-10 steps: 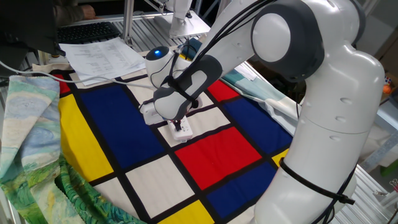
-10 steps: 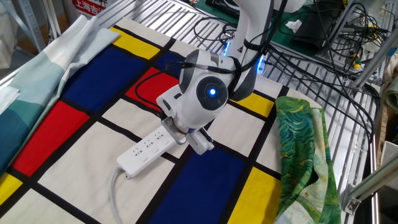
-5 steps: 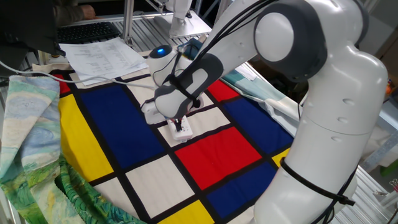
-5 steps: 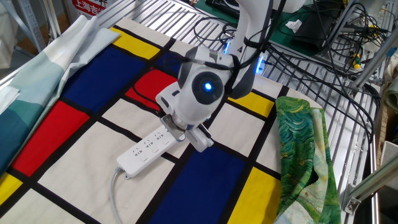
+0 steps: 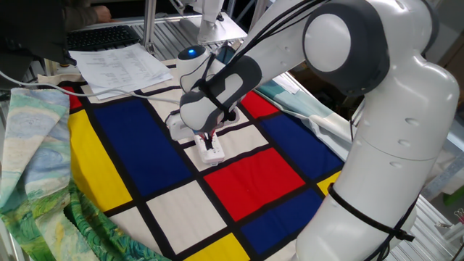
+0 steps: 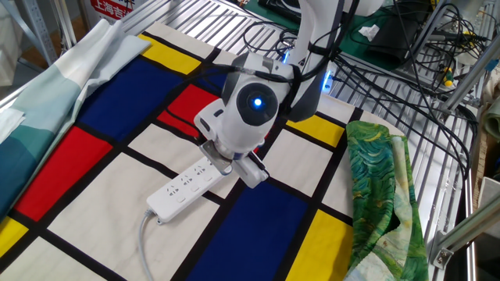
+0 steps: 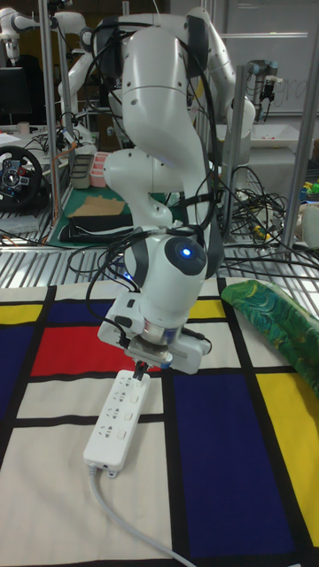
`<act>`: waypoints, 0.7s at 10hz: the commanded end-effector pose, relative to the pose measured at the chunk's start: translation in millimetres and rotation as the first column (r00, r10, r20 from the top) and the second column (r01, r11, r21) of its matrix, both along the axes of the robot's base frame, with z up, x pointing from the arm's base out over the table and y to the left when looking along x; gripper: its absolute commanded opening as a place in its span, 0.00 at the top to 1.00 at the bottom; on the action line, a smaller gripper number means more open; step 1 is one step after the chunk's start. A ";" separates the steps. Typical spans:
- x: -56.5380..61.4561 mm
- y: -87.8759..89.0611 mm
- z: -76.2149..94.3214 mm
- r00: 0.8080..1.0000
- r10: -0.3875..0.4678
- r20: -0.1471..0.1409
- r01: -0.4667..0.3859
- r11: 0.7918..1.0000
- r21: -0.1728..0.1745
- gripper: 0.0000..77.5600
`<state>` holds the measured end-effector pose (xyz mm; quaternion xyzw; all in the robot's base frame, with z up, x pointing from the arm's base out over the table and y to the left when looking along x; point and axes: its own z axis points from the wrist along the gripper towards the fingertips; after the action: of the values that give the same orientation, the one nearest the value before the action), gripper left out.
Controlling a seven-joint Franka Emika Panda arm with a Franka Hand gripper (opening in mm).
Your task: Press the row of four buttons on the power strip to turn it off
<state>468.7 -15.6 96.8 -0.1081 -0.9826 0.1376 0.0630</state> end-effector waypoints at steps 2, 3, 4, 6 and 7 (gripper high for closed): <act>38.6 -0.2 62.4 0.998 0.055 0.008 -0.056 0.995 0.087 1.00; 46.4 2.0 71.5 0.998 0.068 0.010 -0.068 0.993 0.091 1.00; 53.9 4.2 80.8 0.997 0.075 0.012 -0.076 0.992 0.099 1.00; 65.1 6.1 95.1 0.996 0.084 0.028 -0.087 0.986 0.140 1.00; 75.2 5.5 105.3 0.994 0.097 0.042 -0.104 0.971 0.216 1.00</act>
<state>516.5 -12.4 171.9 -0.0749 -0.9914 0.0901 0.0585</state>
